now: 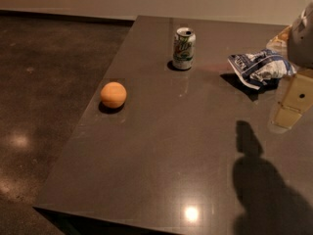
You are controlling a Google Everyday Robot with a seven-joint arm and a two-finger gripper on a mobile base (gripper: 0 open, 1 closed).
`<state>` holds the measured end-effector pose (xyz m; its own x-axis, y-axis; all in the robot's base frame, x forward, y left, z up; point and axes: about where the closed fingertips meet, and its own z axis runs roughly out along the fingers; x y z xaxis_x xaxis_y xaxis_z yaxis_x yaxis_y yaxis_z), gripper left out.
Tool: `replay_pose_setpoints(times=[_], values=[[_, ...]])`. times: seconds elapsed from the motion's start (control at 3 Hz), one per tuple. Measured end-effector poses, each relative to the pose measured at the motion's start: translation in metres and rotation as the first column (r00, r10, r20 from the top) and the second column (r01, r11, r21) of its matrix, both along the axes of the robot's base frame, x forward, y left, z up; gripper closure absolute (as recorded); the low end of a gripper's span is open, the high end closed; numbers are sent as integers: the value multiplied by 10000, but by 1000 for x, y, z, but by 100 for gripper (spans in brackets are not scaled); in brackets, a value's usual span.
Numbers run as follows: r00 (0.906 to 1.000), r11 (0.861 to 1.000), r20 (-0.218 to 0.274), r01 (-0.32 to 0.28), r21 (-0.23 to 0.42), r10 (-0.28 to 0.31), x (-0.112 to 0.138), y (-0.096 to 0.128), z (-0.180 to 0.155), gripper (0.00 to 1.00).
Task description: Move 7up can near orange
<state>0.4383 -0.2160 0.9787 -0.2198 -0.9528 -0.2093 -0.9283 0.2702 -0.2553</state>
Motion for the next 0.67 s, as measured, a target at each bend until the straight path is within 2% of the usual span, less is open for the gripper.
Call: replay_pose_setpoints(times=[0.33, 0.67], values=[[10000, 10000, 2, 0, 0, 0, 0, 0, 0, 0], [9996, 9996, 189, 215, 191, -218, 15, 0, 0, 0]])
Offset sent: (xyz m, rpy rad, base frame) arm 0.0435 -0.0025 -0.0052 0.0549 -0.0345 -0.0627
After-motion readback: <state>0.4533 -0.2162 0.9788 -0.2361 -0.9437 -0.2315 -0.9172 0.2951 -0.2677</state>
